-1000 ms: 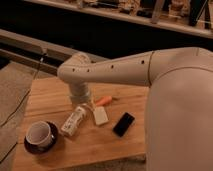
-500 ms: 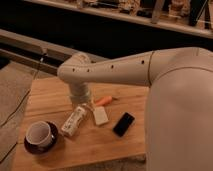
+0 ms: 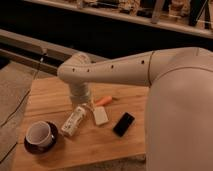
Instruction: Place the pepper on the white sponge
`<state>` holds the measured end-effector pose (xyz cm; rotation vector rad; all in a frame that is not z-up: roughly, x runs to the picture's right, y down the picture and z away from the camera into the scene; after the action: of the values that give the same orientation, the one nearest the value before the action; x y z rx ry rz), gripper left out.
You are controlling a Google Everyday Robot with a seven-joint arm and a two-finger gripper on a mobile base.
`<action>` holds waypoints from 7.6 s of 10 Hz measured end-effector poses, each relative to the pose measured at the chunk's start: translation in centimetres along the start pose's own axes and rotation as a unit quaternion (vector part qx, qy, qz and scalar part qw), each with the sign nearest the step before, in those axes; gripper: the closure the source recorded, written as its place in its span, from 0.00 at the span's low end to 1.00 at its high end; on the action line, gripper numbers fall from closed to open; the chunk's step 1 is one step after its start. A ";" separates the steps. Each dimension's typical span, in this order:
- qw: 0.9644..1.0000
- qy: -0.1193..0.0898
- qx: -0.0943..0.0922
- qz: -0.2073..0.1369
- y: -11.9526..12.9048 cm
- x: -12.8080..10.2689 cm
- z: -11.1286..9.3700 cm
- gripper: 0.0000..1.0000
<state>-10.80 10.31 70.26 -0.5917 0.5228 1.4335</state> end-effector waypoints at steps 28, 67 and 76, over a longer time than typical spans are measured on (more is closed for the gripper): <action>1.000 0.000 0.000 0.000 0.0 0.0 0.0 0.35; 0.959 -0.017 0.012 0.281 -12.2 -11.8 10.6 0.86; 0.983 0.013 -0.014 0.183 -8.4 -10.5 5.8 0.95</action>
<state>-3.27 5.85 82.04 -0.5561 0.6575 1.7848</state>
